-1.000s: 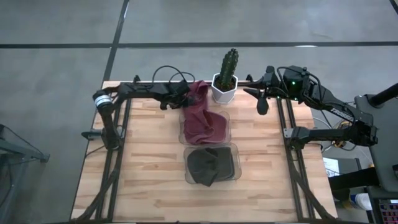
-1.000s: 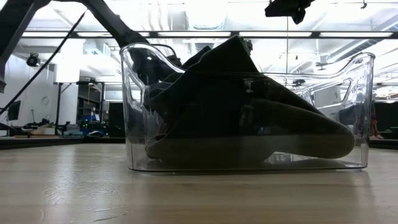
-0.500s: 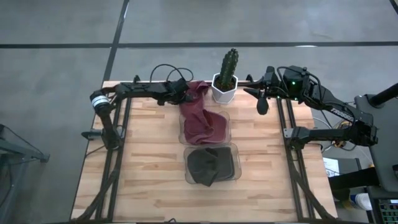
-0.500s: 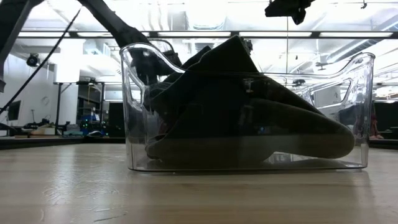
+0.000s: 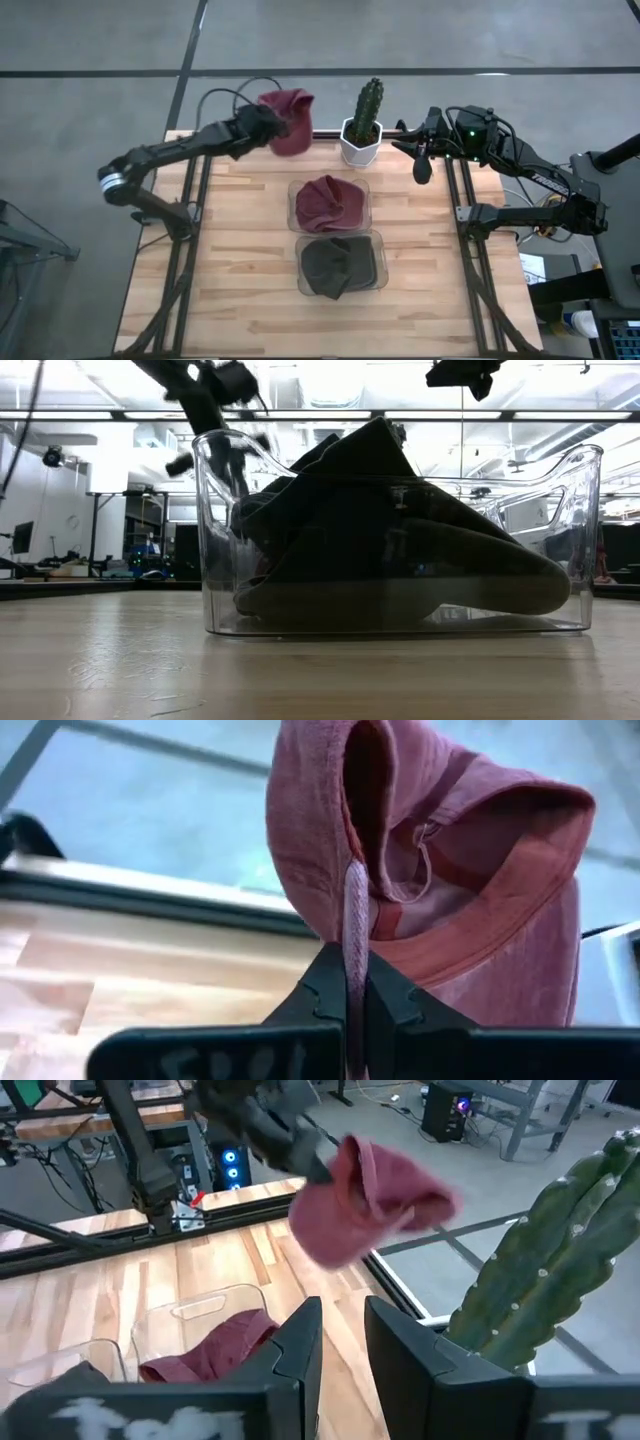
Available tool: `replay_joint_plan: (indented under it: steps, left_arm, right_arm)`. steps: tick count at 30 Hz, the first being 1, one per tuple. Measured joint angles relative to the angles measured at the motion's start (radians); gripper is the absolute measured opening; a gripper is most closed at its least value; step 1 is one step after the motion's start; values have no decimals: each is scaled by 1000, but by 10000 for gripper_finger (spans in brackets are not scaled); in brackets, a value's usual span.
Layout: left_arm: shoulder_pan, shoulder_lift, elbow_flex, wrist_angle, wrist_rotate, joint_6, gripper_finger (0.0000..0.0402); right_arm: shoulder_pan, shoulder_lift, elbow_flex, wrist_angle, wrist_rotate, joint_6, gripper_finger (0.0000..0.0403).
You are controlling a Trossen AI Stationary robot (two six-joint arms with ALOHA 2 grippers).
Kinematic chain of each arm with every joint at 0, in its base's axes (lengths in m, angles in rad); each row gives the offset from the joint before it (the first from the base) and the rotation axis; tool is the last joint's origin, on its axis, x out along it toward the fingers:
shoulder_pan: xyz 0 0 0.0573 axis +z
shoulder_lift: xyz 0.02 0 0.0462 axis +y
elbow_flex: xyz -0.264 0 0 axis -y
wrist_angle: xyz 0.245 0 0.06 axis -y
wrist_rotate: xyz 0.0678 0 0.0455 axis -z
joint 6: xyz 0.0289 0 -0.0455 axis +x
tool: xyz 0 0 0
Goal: Pick & Place hat
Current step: Put the dark red cap into the top transparent bin
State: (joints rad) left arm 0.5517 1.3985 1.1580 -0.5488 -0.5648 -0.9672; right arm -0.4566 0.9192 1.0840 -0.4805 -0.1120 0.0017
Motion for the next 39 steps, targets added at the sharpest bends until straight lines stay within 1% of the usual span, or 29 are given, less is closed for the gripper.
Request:
replay_joint_plan:
  steps: [6, 11, 13, 17, 22, 25, 32, 39]
  left_arm:
    - [-52, -151, 0, 50, -34, 9, 6]
    - [-137, -206, 0, 155, -46, 37, 6]
    - [-180, -207, 0, 197, -48, 52, 6]
    - [-266, -195, 0, 264, -66, 65, 6]
    - [-350, -180, 0, 334, -125, 104, 6]
    - [-380, -178, 0, 359, -134, 127, 6]
    - [-447, -178, 0, 364, -169, 150, 6]
    - [-525, -178, 0, 362, -310, 236, 6]
  right_arm:
    - [0, 16, 0, 2, -4, 64, 83]
    - [1, 63, 0, 73, -97, 71, 105]
    - [1, 83, 0, 121, -121, 71, 120]
    - [1, 125, 6, 182, -129, 77, 155]
    - [21, 164, 8, 211, -136, 78, 198]
    - [35, 188, 8, 216, -136, 110, 218]
    - [74, 236, 8, 286, -153, 212, 245]
    - [113, 273, 8, 391, -151, 261, 254]
